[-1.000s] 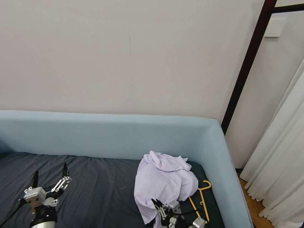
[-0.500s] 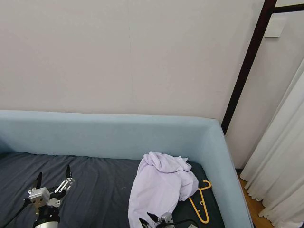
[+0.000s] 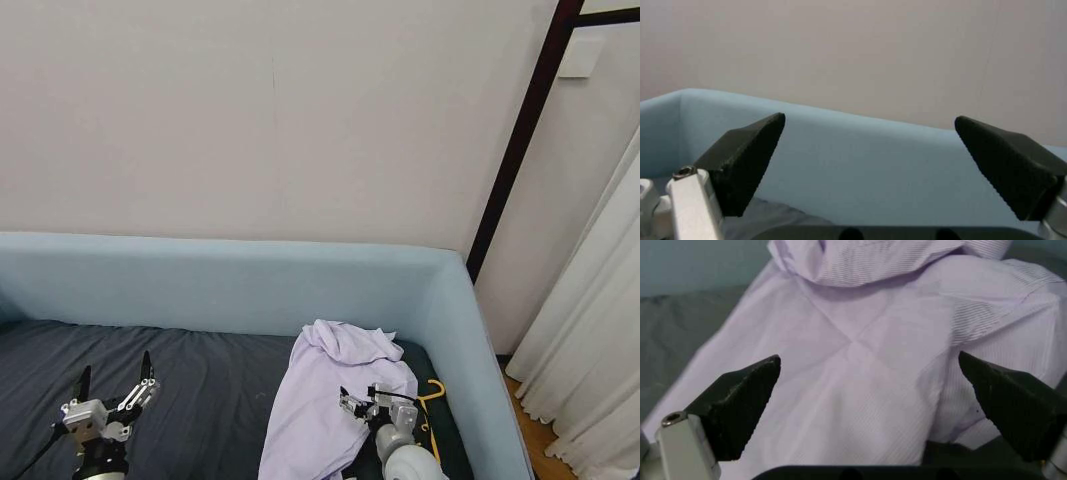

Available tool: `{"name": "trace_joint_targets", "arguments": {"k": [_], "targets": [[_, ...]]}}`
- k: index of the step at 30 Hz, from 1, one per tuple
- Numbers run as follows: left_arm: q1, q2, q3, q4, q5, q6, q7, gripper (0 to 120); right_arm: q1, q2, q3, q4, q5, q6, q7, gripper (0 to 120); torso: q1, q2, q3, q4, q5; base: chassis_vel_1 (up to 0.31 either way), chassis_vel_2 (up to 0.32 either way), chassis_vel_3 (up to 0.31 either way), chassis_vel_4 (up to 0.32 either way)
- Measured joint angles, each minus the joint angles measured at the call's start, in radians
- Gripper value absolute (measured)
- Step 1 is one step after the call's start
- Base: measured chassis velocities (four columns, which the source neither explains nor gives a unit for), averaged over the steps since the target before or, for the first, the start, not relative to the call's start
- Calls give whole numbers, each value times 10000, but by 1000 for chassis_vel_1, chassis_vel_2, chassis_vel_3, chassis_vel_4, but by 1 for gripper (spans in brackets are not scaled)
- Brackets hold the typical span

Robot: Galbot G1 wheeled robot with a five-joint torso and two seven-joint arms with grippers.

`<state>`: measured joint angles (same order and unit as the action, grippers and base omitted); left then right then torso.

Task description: Pick up the clothes from the sofa and hang them on the clothes hanger.

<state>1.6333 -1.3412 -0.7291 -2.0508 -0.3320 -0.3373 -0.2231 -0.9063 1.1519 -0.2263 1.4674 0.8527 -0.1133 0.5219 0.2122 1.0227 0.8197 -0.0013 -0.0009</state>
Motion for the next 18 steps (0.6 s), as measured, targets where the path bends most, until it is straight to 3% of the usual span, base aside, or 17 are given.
{"name": "trace_joint_targets", "arguments": {"k": [8, 18], "targets": [[16, -44, 11, 12, 86, -26, 2, 100, 108, 376, 161, -1274, -1534, 441, -242, 98, 0, 0, 0, 0, 1, 0, 0, 0, 0], [30, -34, 85, 13, 155, -46, 4, 100, -46, 343, 247, -1145, -1565, 182, -598, 62, -1, 0, -1, 0, 1, 0, 0, 0, 0]]}}
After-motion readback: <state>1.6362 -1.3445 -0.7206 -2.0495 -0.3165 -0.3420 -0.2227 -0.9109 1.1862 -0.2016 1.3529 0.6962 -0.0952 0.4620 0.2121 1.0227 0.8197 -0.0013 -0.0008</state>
